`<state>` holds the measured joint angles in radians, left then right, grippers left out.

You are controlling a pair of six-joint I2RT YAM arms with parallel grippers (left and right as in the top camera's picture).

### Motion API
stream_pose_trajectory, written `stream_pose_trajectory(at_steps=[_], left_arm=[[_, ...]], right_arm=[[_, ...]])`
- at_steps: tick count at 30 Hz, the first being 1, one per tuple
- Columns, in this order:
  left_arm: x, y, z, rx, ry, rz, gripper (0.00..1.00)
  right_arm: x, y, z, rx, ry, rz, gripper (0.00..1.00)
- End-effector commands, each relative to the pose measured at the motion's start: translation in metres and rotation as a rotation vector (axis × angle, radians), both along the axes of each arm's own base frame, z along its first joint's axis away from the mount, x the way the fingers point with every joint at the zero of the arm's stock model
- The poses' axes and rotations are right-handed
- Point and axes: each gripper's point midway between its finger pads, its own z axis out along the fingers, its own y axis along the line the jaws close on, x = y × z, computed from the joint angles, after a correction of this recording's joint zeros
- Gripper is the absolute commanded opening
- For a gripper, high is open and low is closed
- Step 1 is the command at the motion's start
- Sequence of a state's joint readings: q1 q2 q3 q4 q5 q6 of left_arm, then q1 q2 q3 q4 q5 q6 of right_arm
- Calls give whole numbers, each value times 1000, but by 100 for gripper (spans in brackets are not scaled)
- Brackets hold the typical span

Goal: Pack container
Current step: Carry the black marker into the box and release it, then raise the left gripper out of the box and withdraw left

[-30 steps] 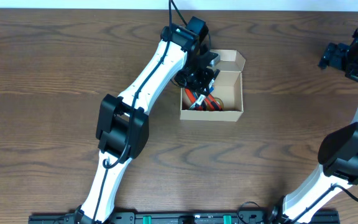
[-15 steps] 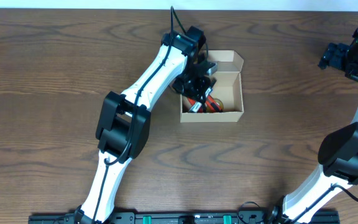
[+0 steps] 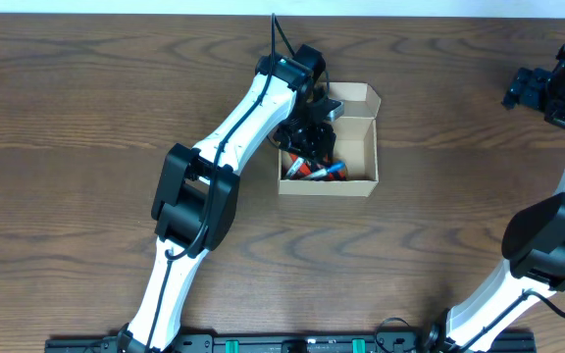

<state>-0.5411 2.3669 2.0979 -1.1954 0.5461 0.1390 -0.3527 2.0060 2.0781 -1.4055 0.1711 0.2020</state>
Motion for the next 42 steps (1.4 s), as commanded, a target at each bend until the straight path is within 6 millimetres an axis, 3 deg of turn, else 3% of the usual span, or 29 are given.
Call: stream_pose_trajectory(at_steps=[1, 5, 13, 17, 23, 28, 34, 39, 42], left_arm=[[8, 0, 8, -7, -36, -7, 55], [21, -4, 36, -38, -93, 0, 55], [50, -8, 134, -127, -302, 41, 54], [73, 28, 171, -60, -416, 174, 54], [97, 113, 217, -48, -458, 421, 53], [100, 179, 232, -17, -450, 580, 53], [110, 242, 229, 120, -476, 751, 53], [112, 262, 214, 216, -459, 780, 52], [115, 269, 188, 271, -390, 779, 47]], right_arm=[[-1, 0, 2, 1, -6, -14, 99], [-1, 0, 2, 1, -6, -14, 99], [-1, 0, 2, 1, -6, -14, 99], [-1, 0, 2, 1, -6, -14, 99], [-1, 0, 2, 1, -6, -14, 99], [-1, 0, 2, 1, -6, -14, 99], [5, 9, 1, 51, -34, -1, 99], [29, 37, 4, 215, -151, 55, 99], [40, 47, 8, 285, -208, 39, 99]])
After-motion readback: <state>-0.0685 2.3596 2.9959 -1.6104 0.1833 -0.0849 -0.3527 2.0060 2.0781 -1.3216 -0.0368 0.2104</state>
